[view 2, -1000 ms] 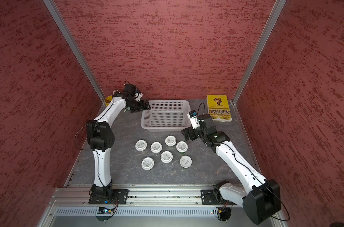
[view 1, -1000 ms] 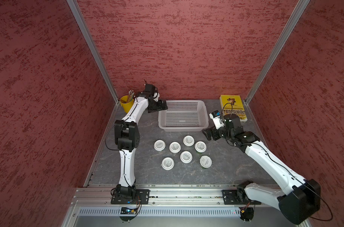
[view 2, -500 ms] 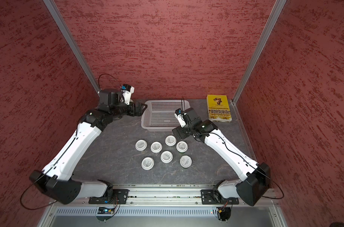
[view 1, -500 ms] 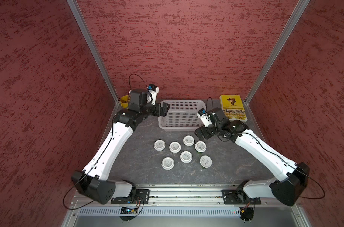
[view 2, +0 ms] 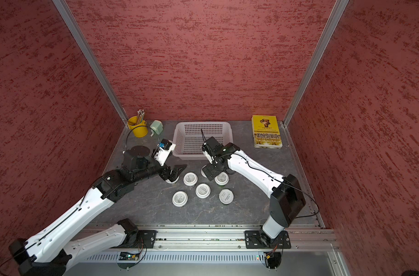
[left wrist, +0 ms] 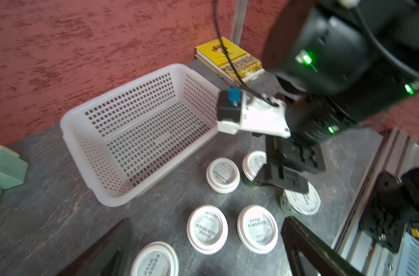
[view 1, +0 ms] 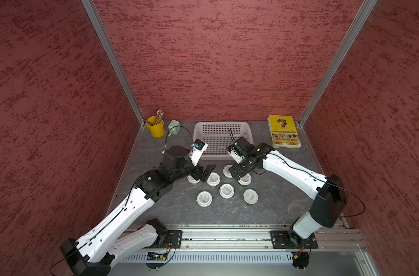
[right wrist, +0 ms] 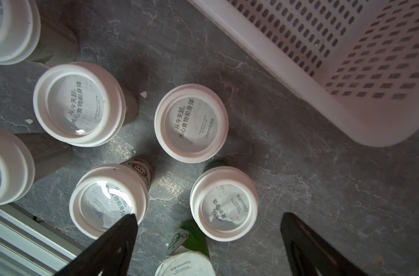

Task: Put the yogurt in the basket
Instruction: Pick up the yogurt from the center of the board.

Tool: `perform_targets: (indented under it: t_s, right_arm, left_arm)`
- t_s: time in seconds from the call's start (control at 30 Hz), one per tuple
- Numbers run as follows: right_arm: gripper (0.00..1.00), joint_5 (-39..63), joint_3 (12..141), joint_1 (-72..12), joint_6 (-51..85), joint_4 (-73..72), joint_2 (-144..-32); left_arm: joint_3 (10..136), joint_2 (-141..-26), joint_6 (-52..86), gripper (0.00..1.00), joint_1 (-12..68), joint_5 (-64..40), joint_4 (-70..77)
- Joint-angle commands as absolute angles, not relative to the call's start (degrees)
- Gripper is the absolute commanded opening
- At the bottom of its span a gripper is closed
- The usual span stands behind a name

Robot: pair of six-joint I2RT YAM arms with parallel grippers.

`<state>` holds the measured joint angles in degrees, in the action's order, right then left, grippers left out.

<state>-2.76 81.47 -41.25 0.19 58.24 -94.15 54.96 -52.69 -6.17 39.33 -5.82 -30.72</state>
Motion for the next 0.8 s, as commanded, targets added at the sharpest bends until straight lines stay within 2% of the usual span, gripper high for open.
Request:
perform_targets:
  t_s: [0.0,0.3,0.77]
  right_arm:
    - [0.99,-2.8,83.8,-42.5,0.0,57.0,-95.7]
    - [0.99,-3.0,87.1,-43.2,-1.6,54.3,-102.4]
    - [0.98,-3.7,86.8,-43.2,-1.8,50.6,-107.0]
  left_arm:
    - [51.5,-49.6,-11.6,1.0,41.9,-3.4,-27.4]
    - [48.7,-49.6,-11.3,1.0,42.1,-1.7,-30.9]
    - [44.5,-47.4,-10.7,1.0,42.1,0.0,-27.4]
